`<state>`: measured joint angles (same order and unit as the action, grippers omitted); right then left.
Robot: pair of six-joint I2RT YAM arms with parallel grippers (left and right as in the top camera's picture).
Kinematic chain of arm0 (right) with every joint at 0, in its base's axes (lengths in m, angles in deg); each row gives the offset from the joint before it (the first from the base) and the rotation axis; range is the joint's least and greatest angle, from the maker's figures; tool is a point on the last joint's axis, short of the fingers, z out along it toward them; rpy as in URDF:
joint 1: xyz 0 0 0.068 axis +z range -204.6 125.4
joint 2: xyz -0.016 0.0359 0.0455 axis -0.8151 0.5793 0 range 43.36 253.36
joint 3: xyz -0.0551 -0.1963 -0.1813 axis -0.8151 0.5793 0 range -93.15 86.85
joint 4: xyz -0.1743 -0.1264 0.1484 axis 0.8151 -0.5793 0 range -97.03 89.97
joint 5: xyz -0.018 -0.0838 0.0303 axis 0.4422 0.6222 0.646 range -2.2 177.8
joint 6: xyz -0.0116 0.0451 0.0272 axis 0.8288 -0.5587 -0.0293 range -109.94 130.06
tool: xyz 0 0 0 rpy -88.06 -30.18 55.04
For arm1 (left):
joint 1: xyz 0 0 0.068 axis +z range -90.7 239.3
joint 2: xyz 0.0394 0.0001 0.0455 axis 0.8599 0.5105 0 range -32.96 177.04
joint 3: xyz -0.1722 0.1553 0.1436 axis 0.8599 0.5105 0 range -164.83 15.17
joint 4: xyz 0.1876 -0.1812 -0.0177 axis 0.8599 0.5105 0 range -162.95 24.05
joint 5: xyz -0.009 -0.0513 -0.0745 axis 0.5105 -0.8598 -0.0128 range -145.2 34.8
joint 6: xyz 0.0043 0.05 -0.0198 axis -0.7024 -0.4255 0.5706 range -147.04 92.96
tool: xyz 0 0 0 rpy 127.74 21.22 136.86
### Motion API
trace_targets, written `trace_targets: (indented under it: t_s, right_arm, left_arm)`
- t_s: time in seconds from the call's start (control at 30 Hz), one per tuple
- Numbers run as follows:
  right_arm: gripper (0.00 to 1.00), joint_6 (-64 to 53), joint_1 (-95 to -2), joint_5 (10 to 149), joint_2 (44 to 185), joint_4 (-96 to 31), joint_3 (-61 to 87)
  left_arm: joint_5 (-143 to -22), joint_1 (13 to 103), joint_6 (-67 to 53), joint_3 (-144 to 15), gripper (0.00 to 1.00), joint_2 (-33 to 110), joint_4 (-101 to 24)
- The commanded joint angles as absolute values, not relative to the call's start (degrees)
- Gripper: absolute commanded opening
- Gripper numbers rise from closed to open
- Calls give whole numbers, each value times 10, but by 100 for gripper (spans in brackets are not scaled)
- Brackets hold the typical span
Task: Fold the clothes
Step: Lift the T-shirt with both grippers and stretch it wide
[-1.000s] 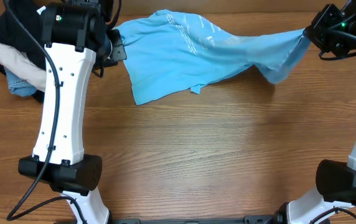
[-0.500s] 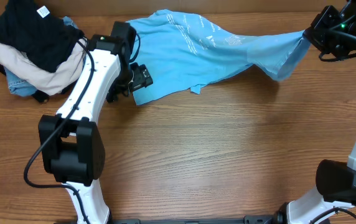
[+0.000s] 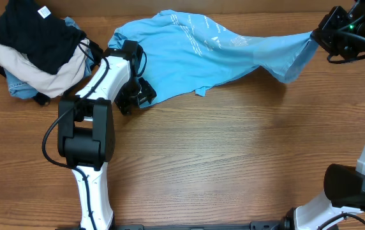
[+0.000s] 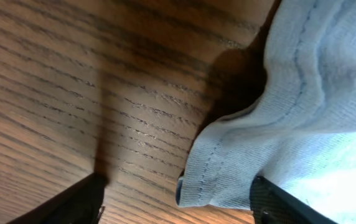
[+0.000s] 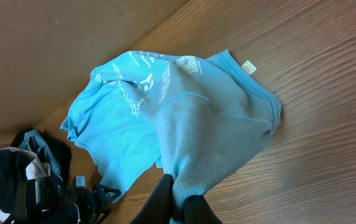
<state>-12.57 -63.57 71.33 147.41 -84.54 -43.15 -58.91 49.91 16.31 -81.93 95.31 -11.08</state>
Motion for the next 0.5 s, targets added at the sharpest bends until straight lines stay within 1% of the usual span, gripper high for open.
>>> trace_targets:
  t_s: [0.0, 0.07, 0.13, 0.17, 0.2, 0.27, 0.33, 0.4, 0.47]
  right_arm:
    - [6, -122, -636, 717, 1472, -844, -433]
    - [6, -122, -636, 717, 1472, -845, -433]
    - [6, -122, -636, 717, 1472, -845, -433]
    - [6, -122, -636, 717, 1472, -846, -433]
    - [6, -122, -636, 717, 1472, -846, -433]
    - [6, -122, -636, 717, 1472, -846, -433]
    - [4, -122, -636, 717, 1472, -844, -433]
    - [4, -122, -636, 721, 1472, -840, -434]
    - [4, -123, -636, 736, 1469, -837, -448]
  left_arm:
    - [-592, 496, 169, -813, 67, 972, -118]
    - [-592, 496, 169, -813, 53, 972, -124]
    - [-593, 496, 169, -813, 30, 972, -128]
    - [-593, 496, 168, -813, 15, 972, -128]
    - [-593, 496, 166, -813, 4, 972, -128]
    - [-592, 496, 152, -813, 4, 972, -123]
    - [-592, 496, 139, -820, 4, 972, -106]
    - [-586, 497, 115, -861, 4, 967, -52]
    - [-546, 497, 112, -931, 4, 943, 33]
